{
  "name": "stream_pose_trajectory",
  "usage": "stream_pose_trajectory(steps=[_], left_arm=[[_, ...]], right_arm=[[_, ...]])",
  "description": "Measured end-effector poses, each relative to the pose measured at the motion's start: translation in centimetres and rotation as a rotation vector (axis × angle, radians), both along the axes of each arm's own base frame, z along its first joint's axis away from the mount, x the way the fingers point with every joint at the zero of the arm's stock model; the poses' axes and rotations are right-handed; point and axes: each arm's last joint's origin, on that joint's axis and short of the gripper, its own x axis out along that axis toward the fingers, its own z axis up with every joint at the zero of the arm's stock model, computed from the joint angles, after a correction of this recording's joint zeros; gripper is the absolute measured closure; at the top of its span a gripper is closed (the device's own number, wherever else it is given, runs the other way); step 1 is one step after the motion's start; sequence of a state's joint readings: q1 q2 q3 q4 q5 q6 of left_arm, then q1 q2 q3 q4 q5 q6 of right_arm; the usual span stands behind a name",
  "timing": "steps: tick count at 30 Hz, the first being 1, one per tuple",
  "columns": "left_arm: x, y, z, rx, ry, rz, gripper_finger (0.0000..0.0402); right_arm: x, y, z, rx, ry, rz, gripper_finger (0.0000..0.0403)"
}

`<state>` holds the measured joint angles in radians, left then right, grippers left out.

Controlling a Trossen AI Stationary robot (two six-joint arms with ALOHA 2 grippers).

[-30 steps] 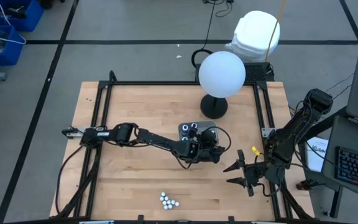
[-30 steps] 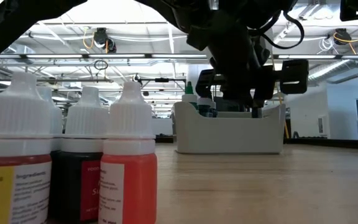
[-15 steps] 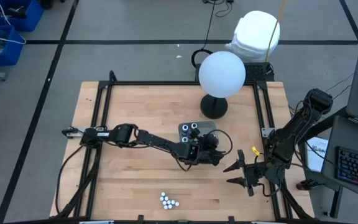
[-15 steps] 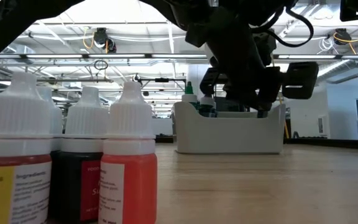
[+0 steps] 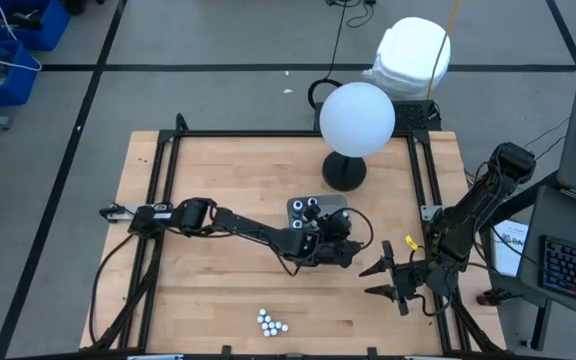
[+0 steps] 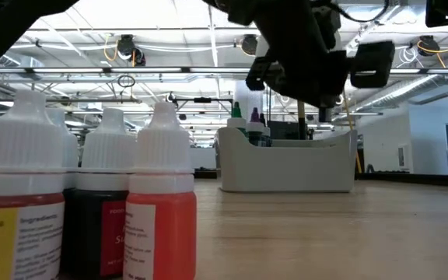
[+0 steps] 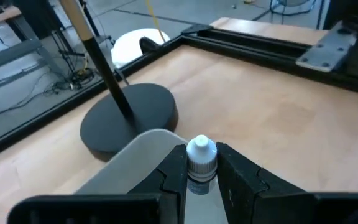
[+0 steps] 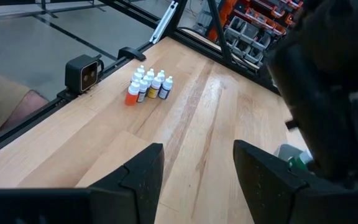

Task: Pick & Place food coloring
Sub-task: Put the blue food coloring bottle into the gray bin

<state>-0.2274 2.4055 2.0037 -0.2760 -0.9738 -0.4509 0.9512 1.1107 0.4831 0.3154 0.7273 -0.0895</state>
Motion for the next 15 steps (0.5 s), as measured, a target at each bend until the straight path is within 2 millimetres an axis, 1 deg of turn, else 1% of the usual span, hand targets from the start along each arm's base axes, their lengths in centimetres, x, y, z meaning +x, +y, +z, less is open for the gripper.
stream_pose_trajectory(steps=[4, 8, 10, 15], left_arm=[[-0.8, -1.8, 0.7, -0.039, -0.024, -0.014, 0.033], [-1.3, -3.1, 0.6, -0.051, -0.012, -0.034, 0.033], [-1.4, -3.1, 0.4, -0.072, -0.017, -0.015, 0.033], [-1.5, -2.1, -0.2, -0.103, -0.011, 0.039, 0.033]], right_arm=[[0.0, 0.0, -0.1, 0.001, 0.0, 0.001, 0.022], [-0.1, -0.1, -0.4, -0.003, 0.002, 0.001, 0.022], [-0.1, -0.1, -0.4, -0.001, 0.0, 0.002, 0.022], [-0.1, -0.1, -0.2, 0.015, -0.015, 0.002, 0.022]])
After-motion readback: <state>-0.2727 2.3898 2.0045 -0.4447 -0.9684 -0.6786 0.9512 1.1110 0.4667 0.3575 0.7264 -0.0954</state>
